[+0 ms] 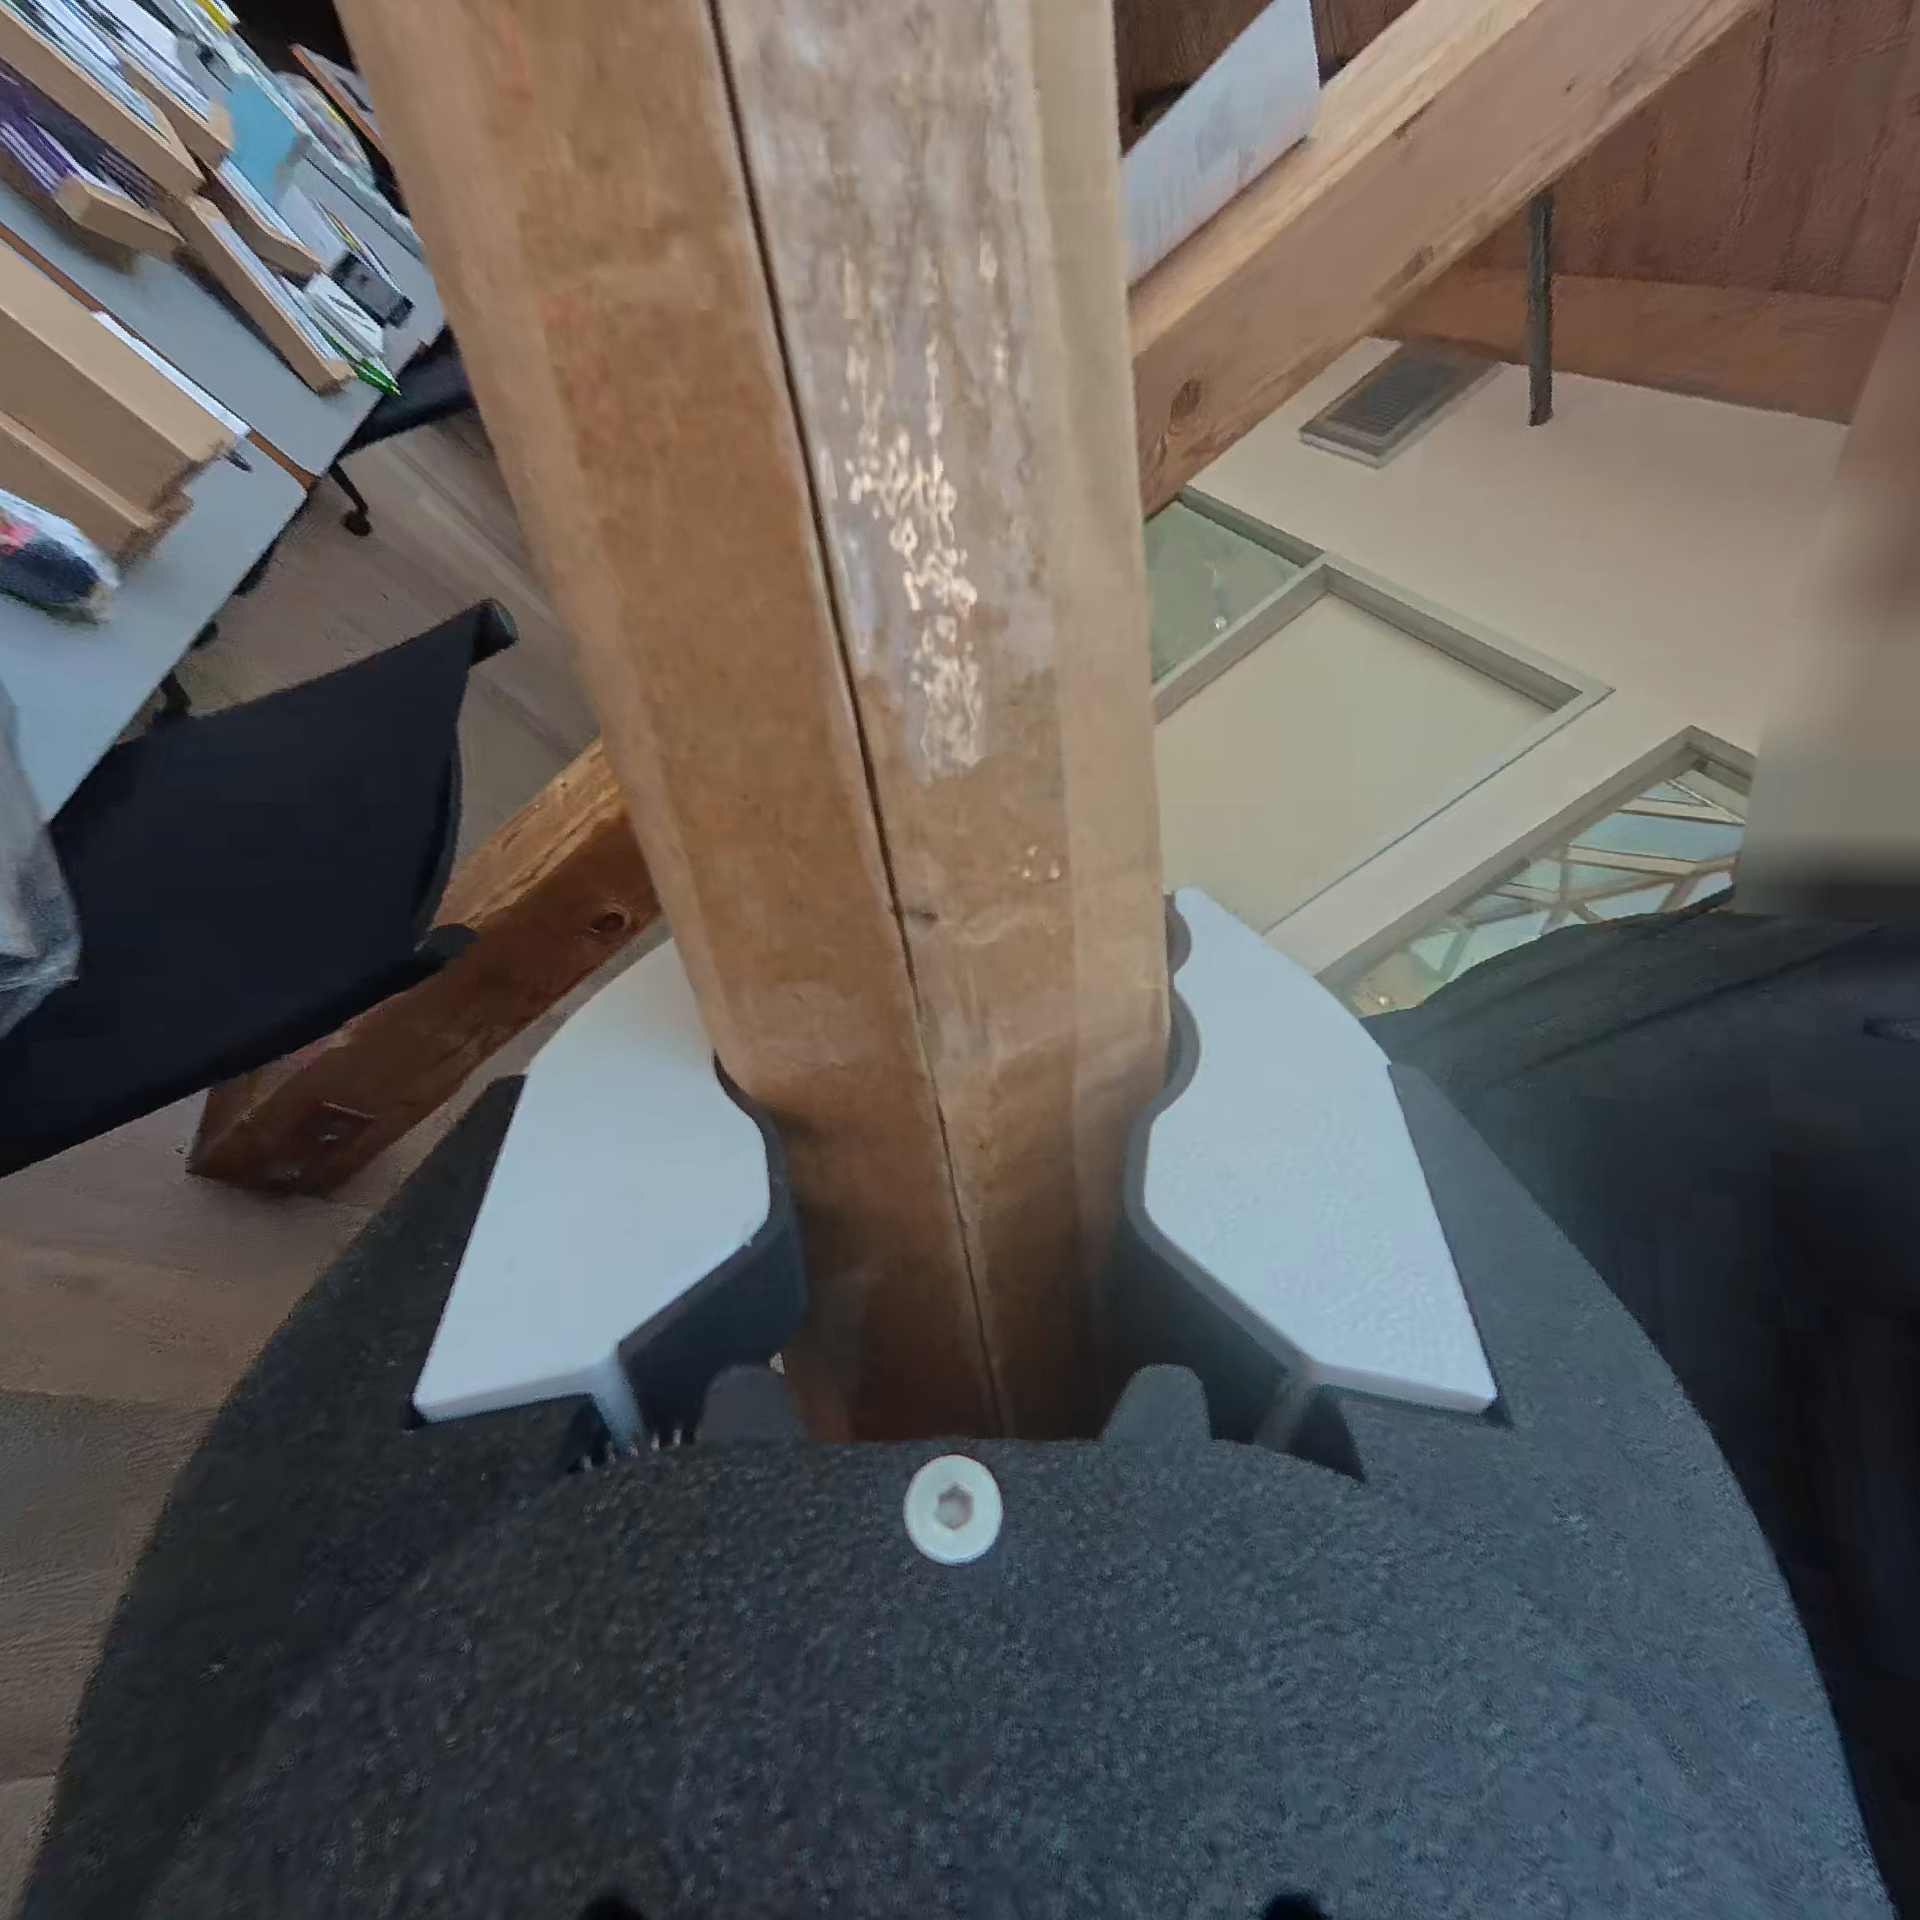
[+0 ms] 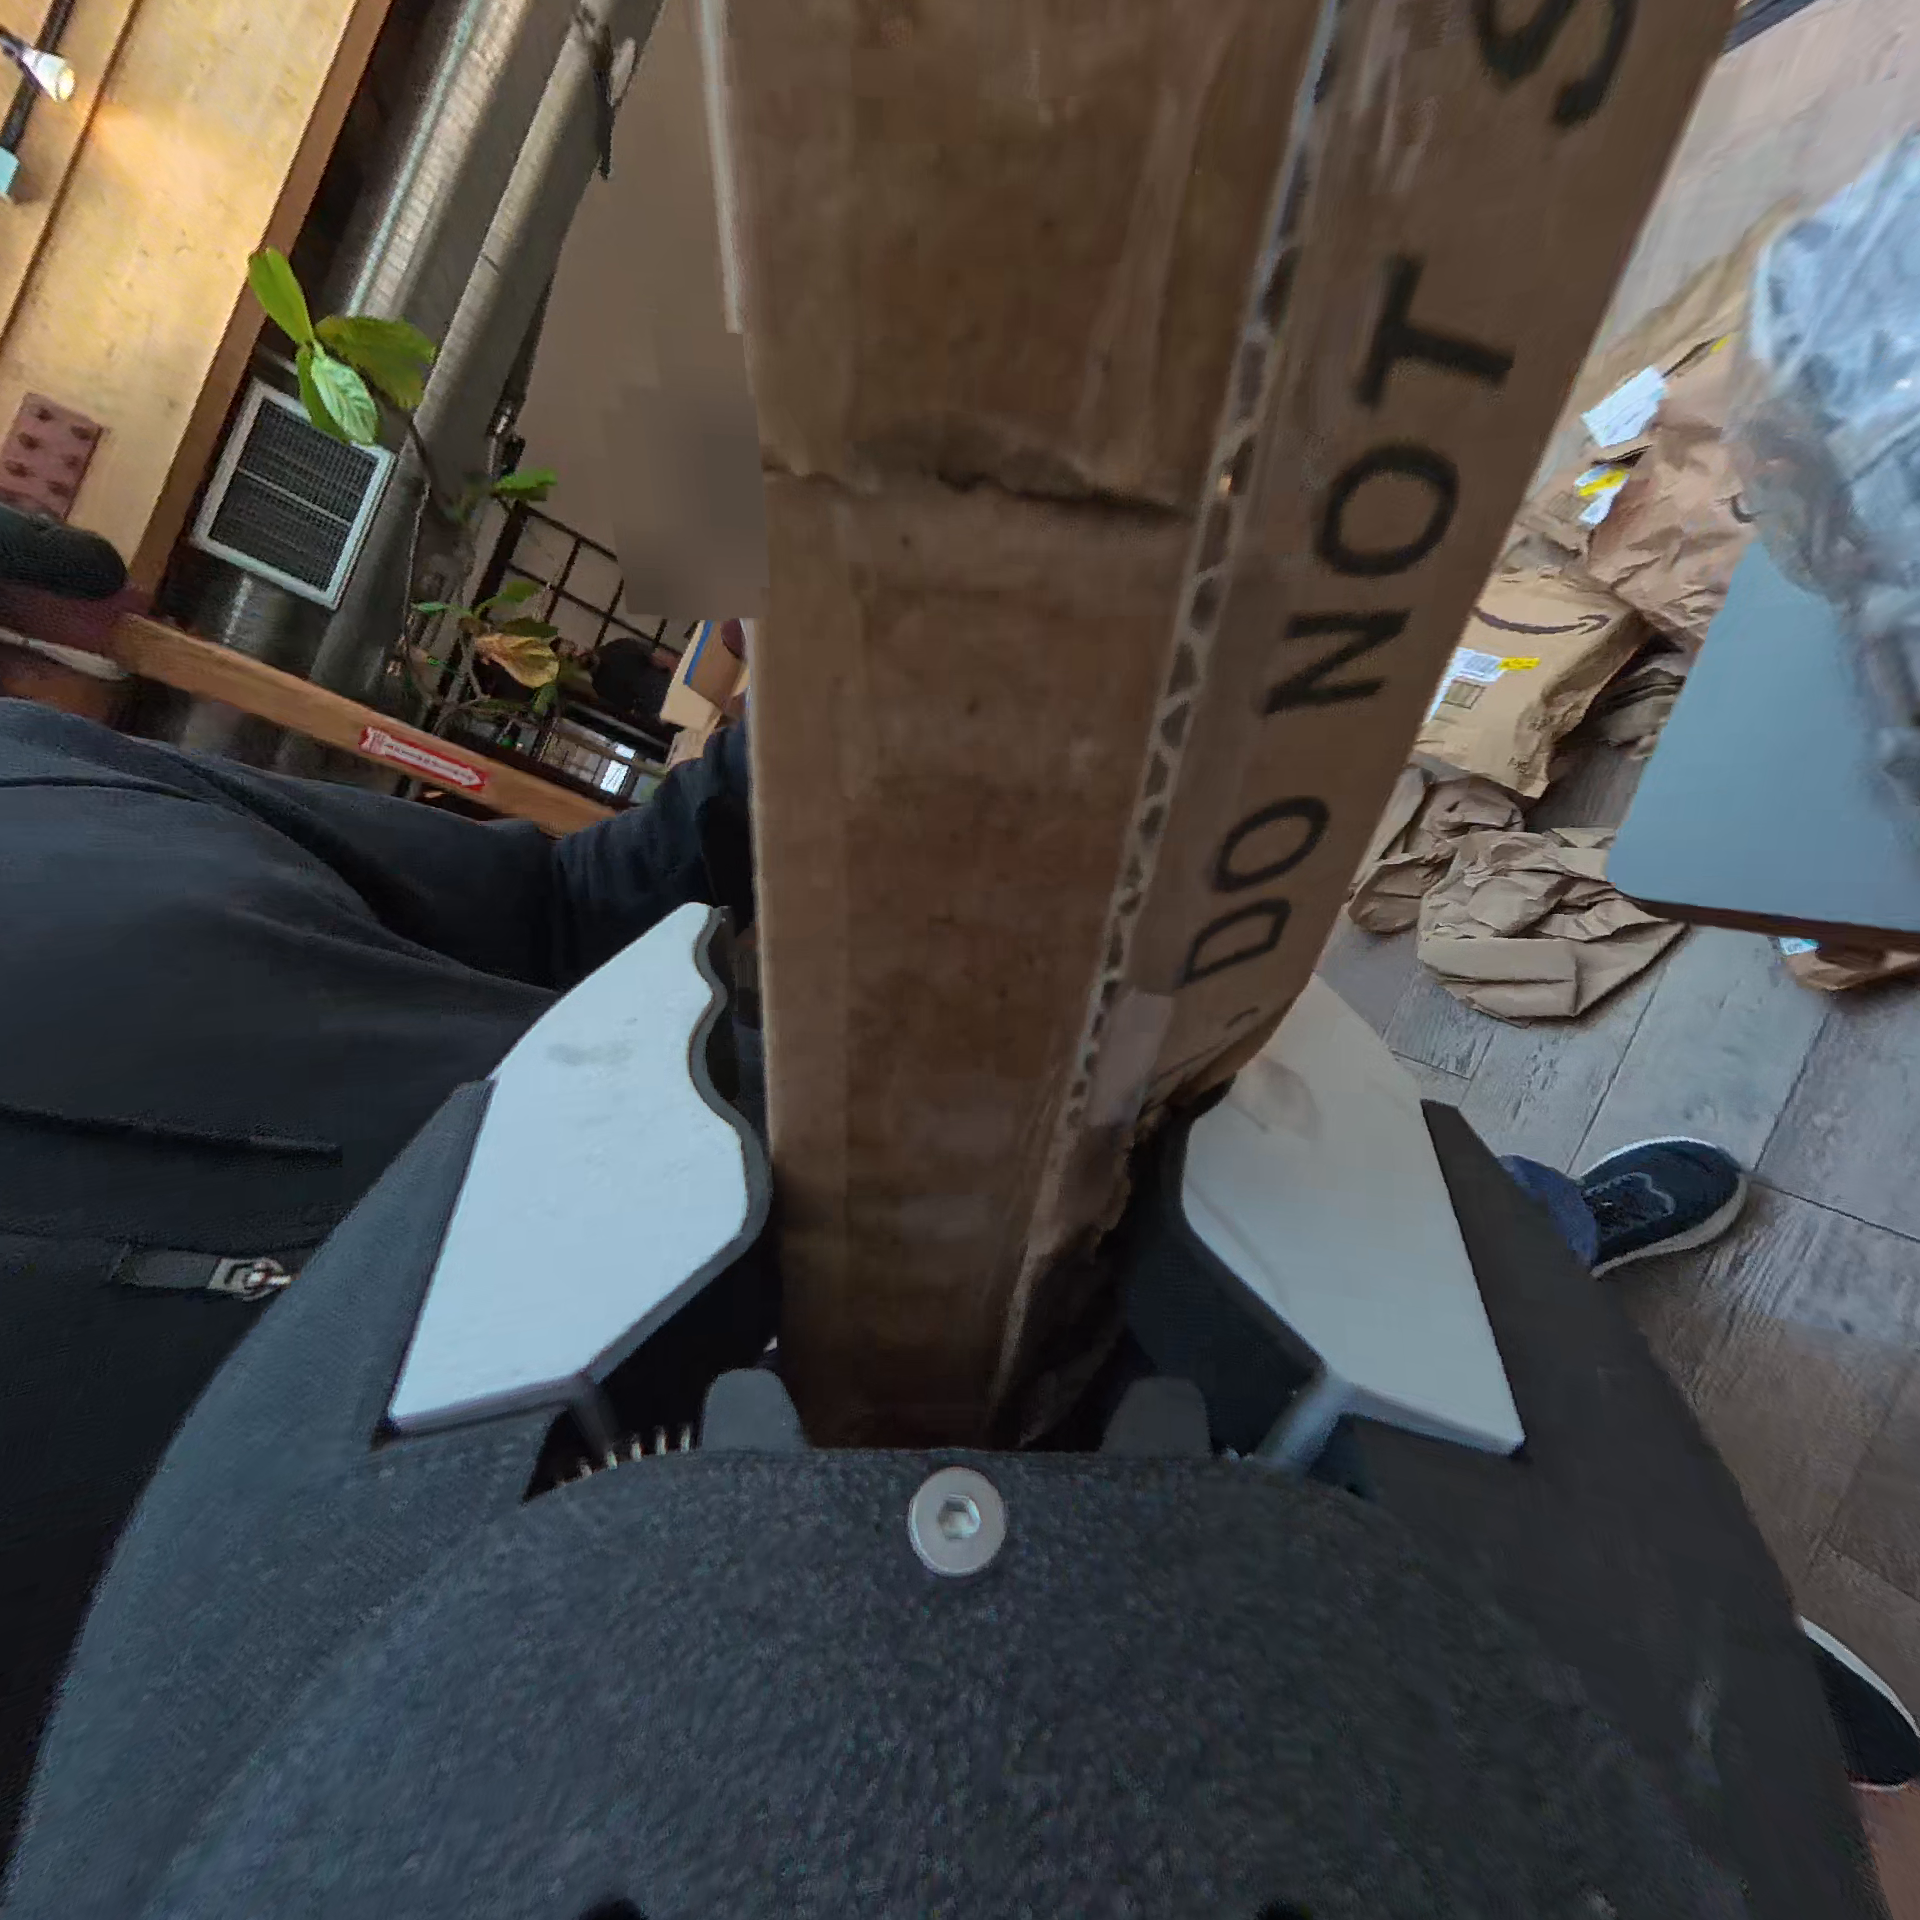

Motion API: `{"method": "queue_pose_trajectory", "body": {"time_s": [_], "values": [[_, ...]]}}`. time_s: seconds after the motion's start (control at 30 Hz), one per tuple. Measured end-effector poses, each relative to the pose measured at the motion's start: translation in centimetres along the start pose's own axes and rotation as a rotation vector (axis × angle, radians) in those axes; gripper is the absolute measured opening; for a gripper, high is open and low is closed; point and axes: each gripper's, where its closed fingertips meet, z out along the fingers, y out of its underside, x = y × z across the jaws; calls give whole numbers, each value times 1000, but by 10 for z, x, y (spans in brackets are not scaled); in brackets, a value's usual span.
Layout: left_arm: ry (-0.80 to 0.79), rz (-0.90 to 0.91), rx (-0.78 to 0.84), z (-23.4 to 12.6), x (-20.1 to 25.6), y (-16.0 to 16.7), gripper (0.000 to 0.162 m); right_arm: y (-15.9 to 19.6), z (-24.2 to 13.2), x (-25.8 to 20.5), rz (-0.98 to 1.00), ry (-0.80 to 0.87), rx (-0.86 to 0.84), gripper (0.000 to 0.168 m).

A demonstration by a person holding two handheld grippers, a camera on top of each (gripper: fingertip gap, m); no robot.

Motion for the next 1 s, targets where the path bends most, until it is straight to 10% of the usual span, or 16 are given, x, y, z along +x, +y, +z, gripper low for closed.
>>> {"method": "queue_pose_trajectory", "body": {"time_s": [0.03,0.5,1.0], "values": [[-31,7,40,-26,1,-9,72,-12,27,0,-9,-31,-41,82],[-322,-107,384,-371,-127,-93,71,-114,399,126,140,-257,-378,82],[-115,-495,245,-420,-428,-146,72,-162,464,364,535,30,-139,85]]}}
